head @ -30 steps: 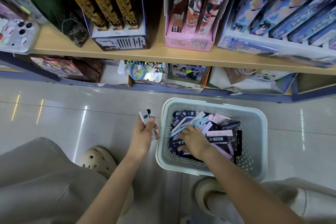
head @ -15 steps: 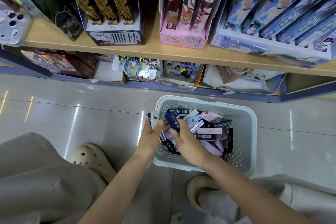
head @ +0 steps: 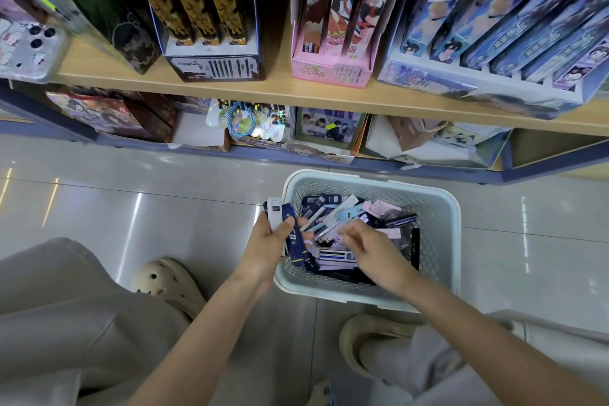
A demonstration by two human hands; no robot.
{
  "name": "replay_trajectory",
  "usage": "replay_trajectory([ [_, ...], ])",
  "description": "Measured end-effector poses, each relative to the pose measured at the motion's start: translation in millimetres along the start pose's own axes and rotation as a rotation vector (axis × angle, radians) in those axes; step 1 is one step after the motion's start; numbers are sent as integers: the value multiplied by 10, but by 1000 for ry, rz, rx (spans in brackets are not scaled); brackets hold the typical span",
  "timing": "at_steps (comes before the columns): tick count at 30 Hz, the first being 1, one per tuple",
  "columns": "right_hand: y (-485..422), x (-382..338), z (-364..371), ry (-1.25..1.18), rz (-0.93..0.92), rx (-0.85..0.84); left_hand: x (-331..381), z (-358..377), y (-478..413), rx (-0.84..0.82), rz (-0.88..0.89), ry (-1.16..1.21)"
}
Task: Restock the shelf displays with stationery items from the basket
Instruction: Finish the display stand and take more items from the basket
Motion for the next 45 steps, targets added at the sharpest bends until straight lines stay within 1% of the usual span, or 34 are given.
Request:
replay_trajectory([
  [3,127,611,162,178,137,-212,-23,9,19,-26,-3,-41],
  [5,230,802,303,220,156,-356,-38,18,32,-35,-4,-42],
  [7,258,845,400,278,125,-441,-27,21,53,-37,1,-40],
  [9,232,852,476,363,97,-493,-16,22,72,-40,7,-26],
  [12,199,879,549,460,117,-538,-20,31,120,-48,7,7],
  [18,152,806,551,483,102,-551,-112,-10,137,-43,-17,29],
  [22,190,791,527,328,129,-524,-145,-9,135,-42,-20,26],
  [25,210,830,445,182,182,-441,-136,39,164,-64,-12,21],
  [29,244,697,432,93,142,-396,-162,49,147,-49,-7,-16],
  [32,181,437,303,41,64,-254,-244,34,117,-15,-36,-5],
  [34,129,251,212,-14,45,-146,-273,44,110,2,-39,14],
  [35,112,178,181,-84,65,-91,-280,61,109,6,-37,15],
  [37,111,49,139,-301,112,24,-284,105,107,12,-31,9],
  [39,138,-84,122,-491,116,115,-272,161,109,0,-15,5],
  [42,194,-204,157,-623,122,194,-274,222,118,-24,-19,49],
  [45,242,-166,193,-614,164,220,-327,212,114,-13,-66,131],
])
Point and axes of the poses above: each hand's wrist, its own y-axis away from the middle knuckle, its own z-axis out of the palm, x = y × z, the point moved 10 cm from there along -y, towards the middle knuckle, and after that the axes turned 9 degrees about -z, right-handed, at the moved point
